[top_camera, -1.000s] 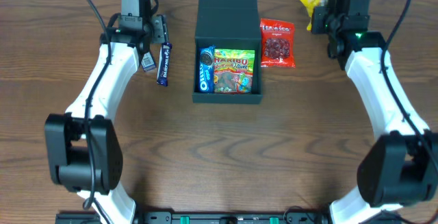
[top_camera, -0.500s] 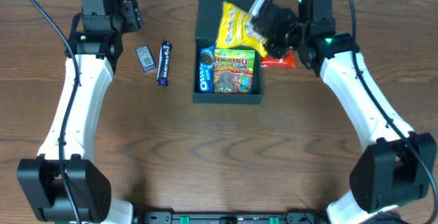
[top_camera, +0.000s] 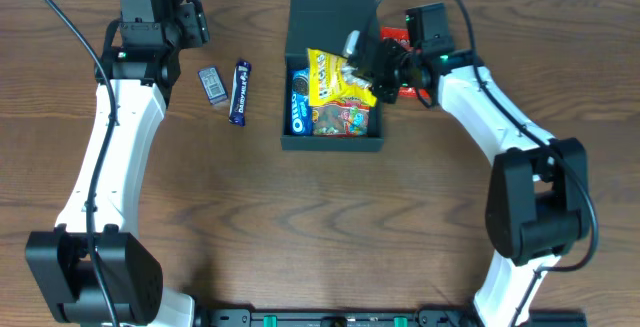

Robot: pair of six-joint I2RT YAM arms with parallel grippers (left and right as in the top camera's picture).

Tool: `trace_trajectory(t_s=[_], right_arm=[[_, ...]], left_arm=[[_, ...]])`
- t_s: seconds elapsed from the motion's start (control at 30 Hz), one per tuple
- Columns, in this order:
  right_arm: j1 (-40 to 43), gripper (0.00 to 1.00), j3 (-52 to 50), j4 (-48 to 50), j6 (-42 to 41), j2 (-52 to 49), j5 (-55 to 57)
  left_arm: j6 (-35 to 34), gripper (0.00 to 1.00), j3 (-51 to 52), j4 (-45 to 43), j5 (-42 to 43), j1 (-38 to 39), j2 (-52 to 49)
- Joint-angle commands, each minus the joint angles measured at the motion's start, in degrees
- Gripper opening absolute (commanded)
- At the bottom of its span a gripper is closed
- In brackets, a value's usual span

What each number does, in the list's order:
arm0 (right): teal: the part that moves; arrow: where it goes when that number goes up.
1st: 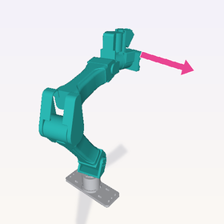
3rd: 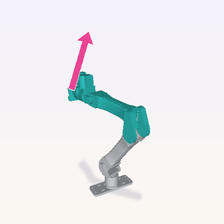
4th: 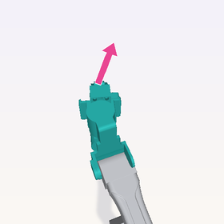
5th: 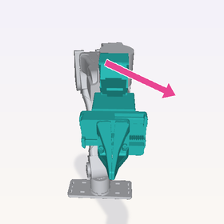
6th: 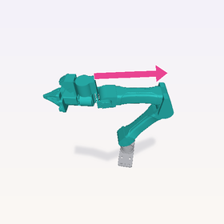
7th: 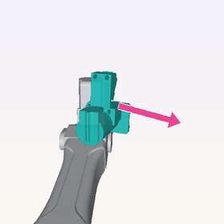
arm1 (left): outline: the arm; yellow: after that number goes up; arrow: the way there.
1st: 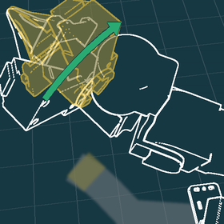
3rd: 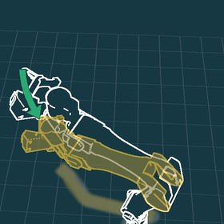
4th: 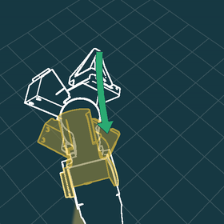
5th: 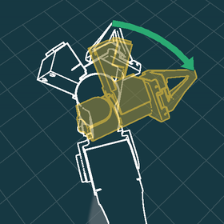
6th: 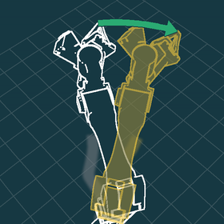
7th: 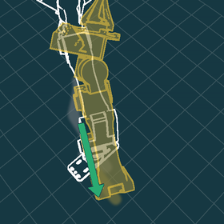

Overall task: Pack container
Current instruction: 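Lower the yellow Hacks bag into the box and release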

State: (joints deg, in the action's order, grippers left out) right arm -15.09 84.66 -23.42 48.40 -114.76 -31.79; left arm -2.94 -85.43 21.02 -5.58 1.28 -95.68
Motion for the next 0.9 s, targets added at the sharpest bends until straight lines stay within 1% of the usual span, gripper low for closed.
trace_trajectory(t_s=[0.0, 0.13, 0.2, 0.33, 0.43, 0.47, 0.5, 0.53, 0.63, 0.73, 0.87], right_arm=[[-0.92, 0.01, 0.35, 1.92, -2.40, -0.85, -1.99], [-0.92, 0.01, 0.35, 4.22, -6.67, -2.14, 1.57], [-0.90, 0.01, 0.35, 3.82, -6.82, -2.58, 3.34], [-0.85, 0.01, 0.35, 3.30, -6.80, -2.58, 3.41], [-0.74, 0.01, 0.35, 3.32, -6.80, -2.58, 7.63], [-0.74, 0.15, 0.35, 3.52, -6.82, -2.58, 7.80], [-0.74, 0.44, 0.35, 3.74, -7.08, -2.58, 7.80], [-0.74, 0.99, 0.35, 4.44, -8.33, -2.56, 7.82], [-0.74, 0.99, 0.37, 7.58, -14.91, -1.97, 7.37], [-0.72, 0.99, 0.42, 12.87, -25.66, 1.46, 5.60], [-0.61, 0.99, 0.42, 16.20, -28.55, 8.13, 4.39]], left_arm=[[0.42, 0.77, -1.38, 0.39, -0.79, -0.20, 0.48], [0.39, 0.77, -1.38, 0.87, -0.79, -0.20, 0.48], [0.39, 0.77, -1.38, 1.18, -0.79, -0.20, 0.48], [0.39, 0.77, -1.38, 1.42, -0.79, -0.20, 0.48], [0.39, 0.77, -1.38, 1.42, -0.76, -0.20, 0.48], [0.39, 0.77, -1.38, 1.42, -0.76, -0.20, 0.48], [0.39, 0.77, -1.38, 1.42, -0.76, -0.20, 0.48], [0.39, 0.77, -1.38, 1.42, -0.79, -0.20, 0.48], [0.37, 0.77, -1.38, 1.42, -0.76, -0.20, 0.48], [0.37, 0.77, -1.38, 1.46, -0.76, -0.20, 0.48], [0.37, 0.77, -1.38, 1.46, -0.76, -0.20, 0.48]])
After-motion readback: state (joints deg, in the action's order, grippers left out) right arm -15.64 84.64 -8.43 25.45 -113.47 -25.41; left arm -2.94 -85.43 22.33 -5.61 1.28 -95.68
